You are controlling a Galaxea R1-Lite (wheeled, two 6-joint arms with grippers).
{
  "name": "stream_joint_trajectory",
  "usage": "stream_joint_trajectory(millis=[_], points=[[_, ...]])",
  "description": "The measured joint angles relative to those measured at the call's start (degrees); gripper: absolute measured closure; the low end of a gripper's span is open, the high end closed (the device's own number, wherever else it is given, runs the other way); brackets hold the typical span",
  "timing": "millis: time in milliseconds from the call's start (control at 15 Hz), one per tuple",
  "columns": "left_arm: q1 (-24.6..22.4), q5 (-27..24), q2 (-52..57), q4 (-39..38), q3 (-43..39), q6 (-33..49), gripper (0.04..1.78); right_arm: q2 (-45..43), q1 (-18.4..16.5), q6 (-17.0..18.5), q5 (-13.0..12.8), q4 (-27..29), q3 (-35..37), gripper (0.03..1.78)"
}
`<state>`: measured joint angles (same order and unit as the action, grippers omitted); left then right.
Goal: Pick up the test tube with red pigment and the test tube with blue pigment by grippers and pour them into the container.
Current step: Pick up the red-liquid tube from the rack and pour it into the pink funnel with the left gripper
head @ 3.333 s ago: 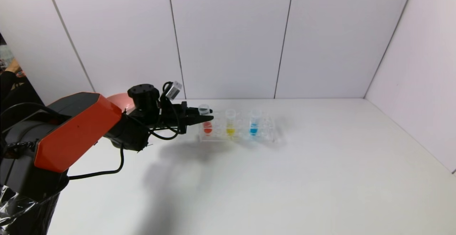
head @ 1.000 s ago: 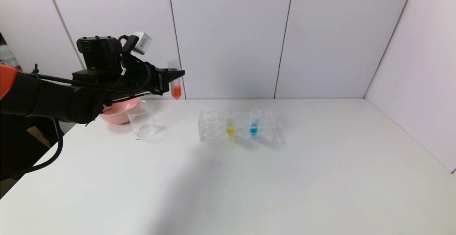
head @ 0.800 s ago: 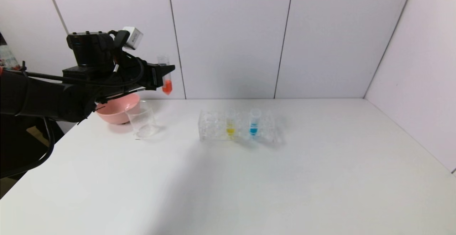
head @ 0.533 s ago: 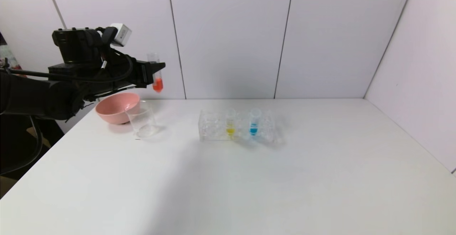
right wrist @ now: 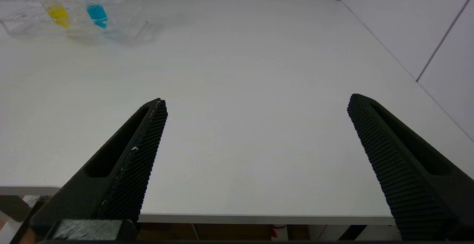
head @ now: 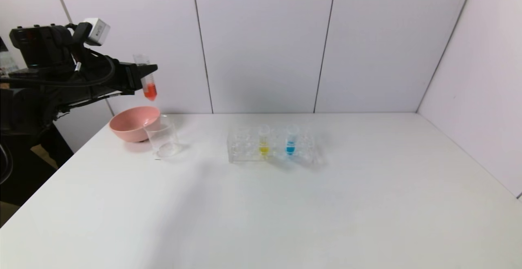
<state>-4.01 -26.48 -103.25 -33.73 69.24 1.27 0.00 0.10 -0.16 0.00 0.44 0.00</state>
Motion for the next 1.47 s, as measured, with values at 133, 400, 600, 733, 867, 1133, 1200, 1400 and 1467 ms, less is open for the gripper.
stream_joint_trajectory(millis=[133,400,600,733,867,1133,1200,1400,1467], points=[[-2.7,-0.4,0.3,0.1,-0.1,0.3,1.31,0.0,0.0,0.0,0.0,0.0,0.0,0.04],[-7.6,-1.3,0.4,-0.2,-1.0,0.5,1.31,0.0,0.0,0.0,0.0,0.0,0.0,0.04],[-9.4,-2.4,0.5,-0.2,-1.6,0.6,1.31,0.0,0.0,0.0,0.0,0.0,0.0,0.04],[-9.7,-2.4,0.5,-0.3,-1.7,0.6,1.31,0.0,0.0,0.0,0.0,0.0,0.0,0.04],[-9.7,-2.5,0.5,-0.4,-1.7,0.5,1.31,0.0,0.0,0.0,0.0,0.0,0.0,0.04],[-10.3,-2.5,0.5,-0.7,-2.2,0.5,1.31,0.0,0.0,0.0,0.0,0.0,0.0,0.04],[-10.3,-2.5,0.5,-0.8,-2.2,0.5,1.31,0.0,0.0,0.0,0.0,0.0,0.0,0.04],[-11.0,-3.8,0.4,-0.8,-2.2,0.1,1.31,0.0,0.0,0.0,0.0,0.0,0.0,0.04],[-11.4,-5.1,0.4,-0.7,-2.2,0.2,1.31,0.0,0.0,0.0,0.0,0.0,0.0,0.04]])
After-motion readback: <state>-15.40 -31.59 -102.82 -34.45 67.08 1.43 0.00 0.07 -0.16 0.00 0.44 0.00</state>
